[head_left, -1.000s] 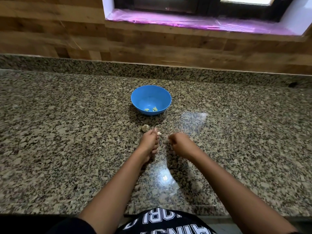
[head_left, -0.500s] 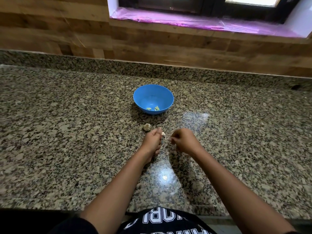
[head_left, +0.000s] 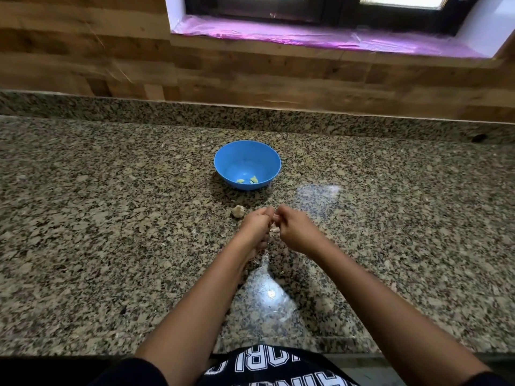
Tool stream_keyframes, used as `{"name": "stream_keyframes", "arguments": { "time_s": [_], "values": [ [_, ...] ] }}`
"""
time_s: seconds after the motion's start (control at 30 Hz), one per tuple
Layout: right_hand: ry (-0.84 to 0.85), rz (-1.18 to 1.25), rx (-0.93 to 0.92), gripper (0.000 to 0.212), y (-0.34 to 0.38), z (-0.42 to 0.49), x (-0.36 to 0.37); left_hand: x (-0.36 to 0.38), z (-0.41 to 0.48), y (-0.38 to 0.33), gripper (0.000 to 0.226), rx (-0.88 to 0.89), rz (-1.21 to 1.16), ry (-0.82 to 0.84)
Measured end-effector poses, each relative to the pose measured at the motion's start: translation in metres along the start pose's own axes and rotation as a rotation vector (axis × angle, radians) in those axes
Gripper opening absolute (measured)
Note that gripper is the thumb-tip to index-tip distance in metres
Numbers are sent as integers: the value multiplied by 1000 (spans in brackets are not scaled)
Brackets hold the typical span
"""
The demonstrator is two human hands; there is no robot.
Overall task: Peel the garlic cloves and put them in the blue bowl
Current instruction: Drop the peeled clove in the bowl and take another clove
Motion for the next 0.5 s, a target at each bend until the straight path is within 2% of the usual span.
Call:
{"name": "stream_keyframes", "arguments": {
  "time_s": [0.1, 0.13, 0.17, 0.2, 0.33, 0.4, 0.5],
  "values": [
    [175, 646, 88, 26, -6, -1, -2, 3, 3, 1, 28, 181, 154, -52],
    [203, 823, 104, 29, -7, -3, -1, 3, 5, 2, 27, 216, 212, -59],
    [196, 888, 106, 29, -8, -5, 0, 2, 5, 2, 26, 233, 250, -60],
    [161, 844, 100, 28, -10, -6, 1, 1, 6, 3, 26, 231, 258, -58],
    [5, 294, 54, 20, -15, -7, 2, -3, 7, 10, 22, 140, 180, 29],
    [11, 280, 37, 20, -19, -8, 3, -4, 5, 13, 20, 108, 152, 64],
    [-9, 278, 32, 20, -22, -8, 5, -8, 2, 16, 18, 98, 47, 26]
  ]
}}
Point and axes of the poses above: each hand's wrist, its own z-axis towards the middle knuckle, its own x-axis out of the palm, y = z × x, the point moved 4 cm from there along z, towards the middle knuckle, and after that the axes turned 11 degrees about y, right-handed, at the moved point
